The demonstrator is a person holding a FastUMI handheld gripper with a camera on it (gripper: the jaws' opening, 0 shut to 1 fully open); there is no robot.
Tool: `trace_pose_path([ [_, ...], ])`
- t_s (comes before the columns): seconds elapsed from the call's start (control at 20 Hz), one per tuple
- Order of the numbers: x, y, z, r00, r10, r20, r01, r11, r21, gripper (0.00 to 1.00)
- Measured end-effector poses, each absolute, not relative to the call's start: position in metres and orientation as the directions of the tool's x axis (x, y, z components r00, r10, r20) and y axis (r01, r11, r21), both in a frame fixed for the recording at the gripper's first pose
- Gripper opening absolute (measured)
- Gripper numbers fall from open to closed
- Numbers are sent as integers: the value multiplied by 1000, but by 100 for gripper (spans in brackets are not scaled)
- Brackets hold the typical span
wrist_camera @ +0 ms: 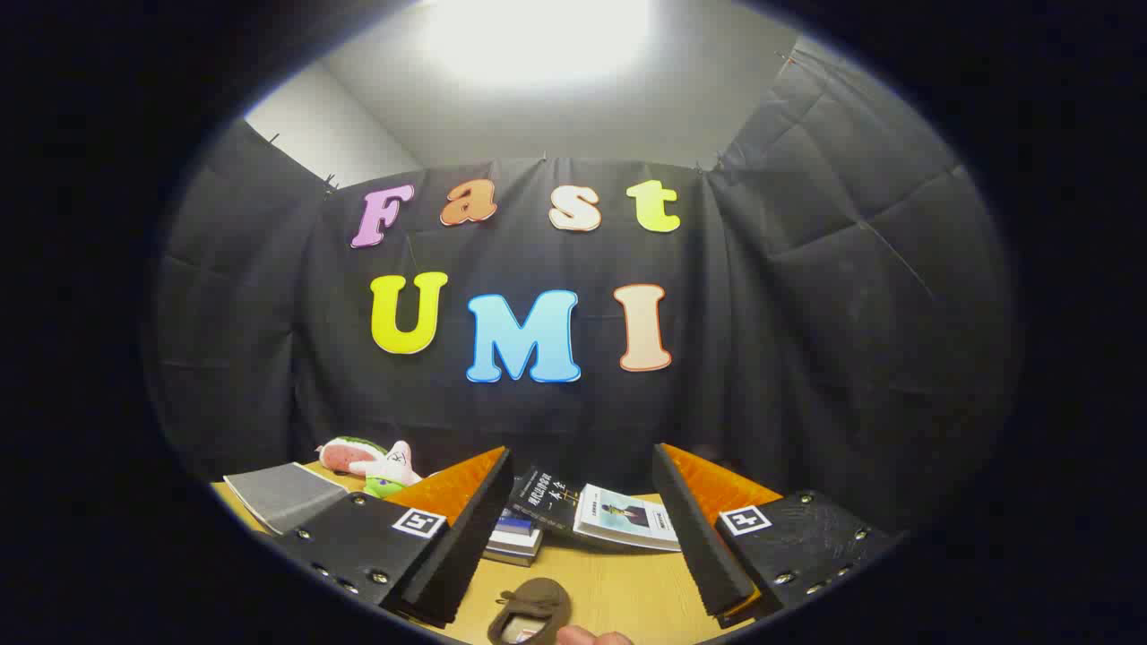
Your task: Open the storage box then place both shoes into the box .Put the left shoe in first, then the right shoe, with the right side of both shoes facing outward in a uniform manner.
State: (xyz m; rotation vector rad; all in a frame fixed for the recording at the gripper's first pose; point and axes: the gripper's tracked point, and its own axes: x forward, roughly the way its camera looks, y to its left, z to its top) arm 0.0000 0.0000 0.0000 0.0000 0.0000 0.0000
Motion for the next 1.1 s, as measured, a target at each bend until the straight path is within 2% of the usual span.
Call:
trace_pose_path([
  [0.55,2,99,-1,997,-44,-55,42,998,-35,95],
  [0.7,4,124,-2,999,16,-52,-17,1000,-2,95],
  [1.1,27,172,-35,974,165,-153,-150,983,103,95],
])
